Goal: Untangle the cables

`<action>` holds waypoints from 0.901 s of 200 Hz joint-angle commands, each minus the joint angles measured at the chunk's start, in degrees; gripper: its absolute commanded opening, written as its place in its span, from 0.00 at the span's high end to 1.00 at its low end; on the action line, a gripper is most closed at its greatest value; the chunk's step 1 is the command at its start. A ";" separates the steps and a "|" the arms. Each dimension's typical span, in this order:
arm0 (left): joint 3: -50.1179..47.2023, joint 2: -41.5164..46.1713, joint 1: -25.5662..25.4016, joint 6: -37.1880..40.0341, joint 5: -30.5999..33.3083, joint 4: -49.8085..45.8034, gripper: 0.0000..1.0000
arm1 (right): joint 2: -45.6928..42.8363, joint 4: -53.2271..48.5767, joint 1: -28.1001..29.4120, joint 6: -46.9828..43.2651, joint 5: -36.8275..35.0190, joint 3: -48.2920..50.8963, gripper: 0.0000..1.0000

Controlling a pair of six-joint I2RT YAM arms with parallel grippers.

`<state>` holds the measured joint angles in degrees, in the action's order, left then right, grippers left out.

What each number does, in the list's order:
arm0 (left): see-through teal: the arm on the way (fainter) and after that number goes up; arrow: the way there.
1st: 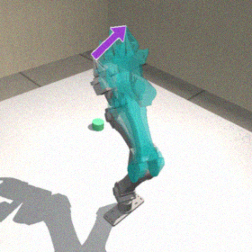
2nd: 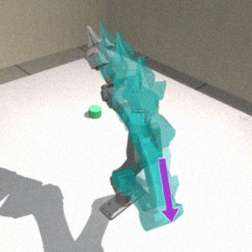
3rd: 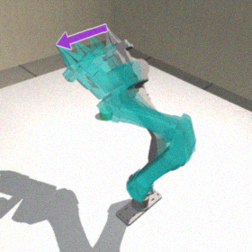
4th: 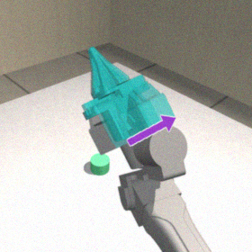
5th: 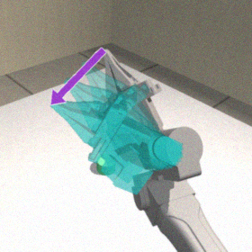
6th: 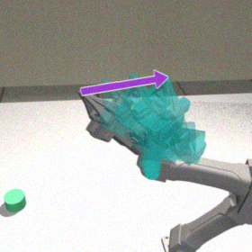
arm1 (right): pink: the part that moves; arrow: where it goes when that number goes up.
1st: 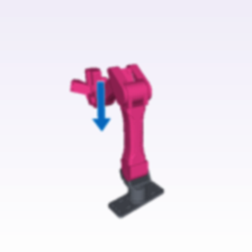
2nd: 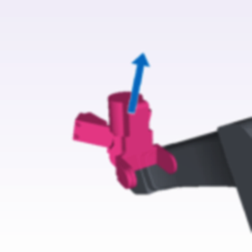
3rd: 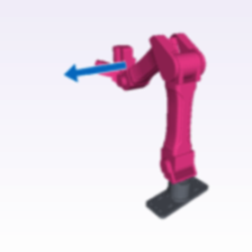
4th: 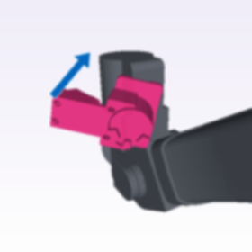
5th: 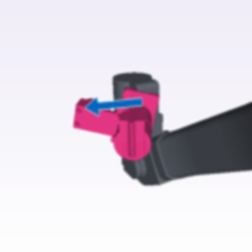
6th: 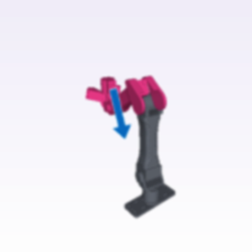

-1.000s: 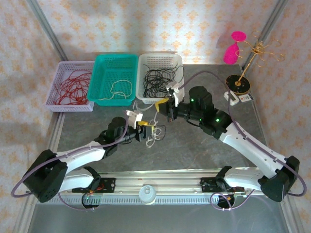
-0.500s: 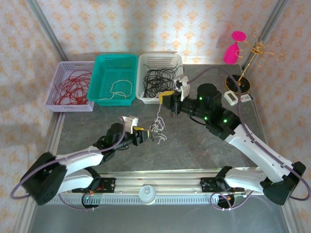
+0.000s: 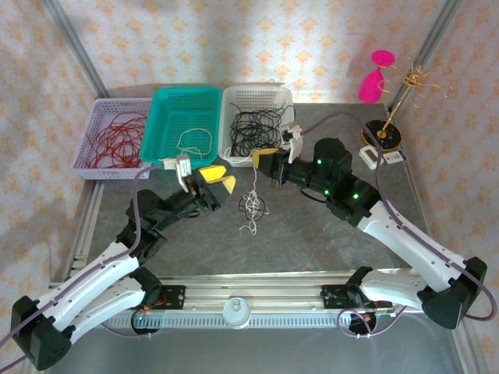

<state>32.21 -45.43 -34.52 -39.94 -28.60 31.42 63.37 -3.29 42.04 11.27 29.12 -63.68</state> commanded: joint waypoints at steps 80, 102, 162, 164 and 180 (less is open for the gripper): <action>5.78 -9.67 -0.43 -17.54 1.14 12.38 0.47 | -3.03 6.52 0.13 2.96 2.94 3.89 1.00; 6.02 -9.27 -0.38 -17.56 2.96 11.88 0.70 | -3.08 7.14 0.23 2.99 3.24 4.59 1.00; 11.06 -6.25 -0.45 -10.86 7.37 0.88 1.00 | -3.52 8.98 0.32 1.11 1.41 9.07 0.74; 11.31 -6.25 -0.45 -10.66 7.45 0.50 1.00 | -3.63 9.13 0.32 0.88 1.45 9.38 0.71; 13.33 -6.68 -0.46 -9.32 7.37 -2.27 1.00 | -3.65 11.73 1.25 -2.32 3.81 12.49 0.51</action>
<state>41.52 -52.66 -34.52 -53.15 -22.44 33.54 60.97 3.25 42.06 12.62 31.18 -54.68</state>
